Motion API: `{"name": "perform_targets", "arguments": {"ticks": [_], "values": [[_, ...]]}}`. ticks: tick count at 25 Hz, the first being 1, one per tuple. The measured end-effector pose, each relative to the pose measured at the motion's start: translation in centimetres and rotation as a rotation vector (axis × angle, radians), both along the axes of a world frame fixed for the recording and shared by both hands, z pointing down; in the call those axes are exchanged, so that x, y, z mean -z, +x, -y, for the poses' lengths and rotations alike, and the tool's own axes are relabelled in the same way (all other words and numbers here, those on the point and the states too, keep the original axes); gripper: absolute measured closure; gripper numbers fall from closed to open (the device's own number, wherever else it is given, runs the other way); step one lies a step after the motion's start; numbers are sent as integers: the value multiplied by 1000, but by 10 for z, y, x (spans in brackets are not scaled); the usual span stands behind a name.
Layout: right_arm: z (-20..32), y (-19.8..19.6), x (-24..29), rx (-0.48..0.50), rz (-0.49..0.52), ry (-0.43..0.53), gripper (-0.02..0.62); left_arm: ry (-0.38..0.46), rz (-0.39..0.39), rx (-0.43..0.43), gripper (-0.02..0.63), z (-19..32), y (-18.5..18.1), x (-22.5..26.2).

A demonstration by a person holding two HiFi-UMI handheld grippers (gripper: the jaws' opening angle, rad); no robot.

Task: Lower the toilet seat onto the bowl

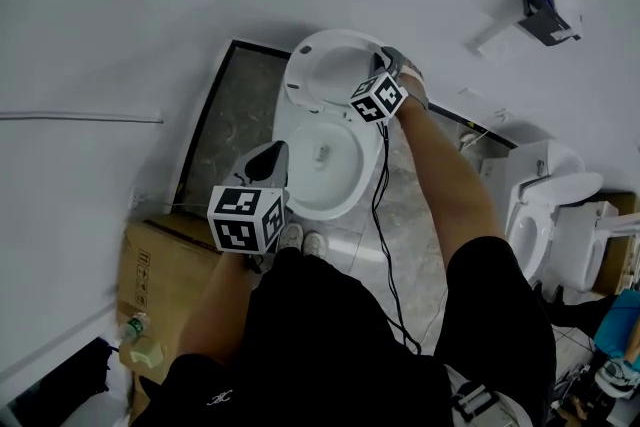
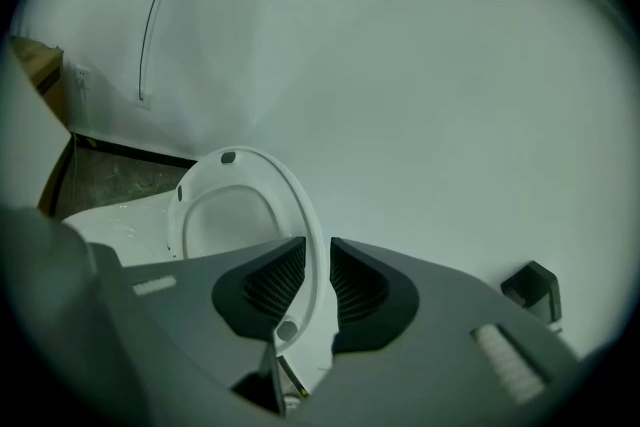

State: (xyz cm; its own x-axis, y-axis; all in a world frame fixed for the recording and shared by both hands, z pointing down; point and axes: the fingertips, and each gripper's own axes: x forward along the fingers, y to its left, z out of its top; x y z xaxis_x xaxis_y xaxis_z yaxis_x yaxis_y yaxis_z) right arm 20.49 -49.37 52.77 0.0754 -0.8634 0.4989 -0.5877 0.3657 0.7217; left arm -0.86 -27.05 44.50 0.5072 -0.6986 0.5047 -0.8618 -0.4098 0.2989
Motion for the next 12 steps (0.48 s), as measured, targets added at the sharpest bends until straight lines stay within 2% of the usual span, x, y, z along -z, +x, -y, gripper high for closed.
{"name": "perform_targets", "arguments": {"ticks": [6,12], "values": [[16,0,-18,-9,-26,-41,506,-23,11,45,600,-4,-18,-16],[25,5,-31,-34,-37,-76,506,-26,26,44,600,-10,-26,-23]]}}
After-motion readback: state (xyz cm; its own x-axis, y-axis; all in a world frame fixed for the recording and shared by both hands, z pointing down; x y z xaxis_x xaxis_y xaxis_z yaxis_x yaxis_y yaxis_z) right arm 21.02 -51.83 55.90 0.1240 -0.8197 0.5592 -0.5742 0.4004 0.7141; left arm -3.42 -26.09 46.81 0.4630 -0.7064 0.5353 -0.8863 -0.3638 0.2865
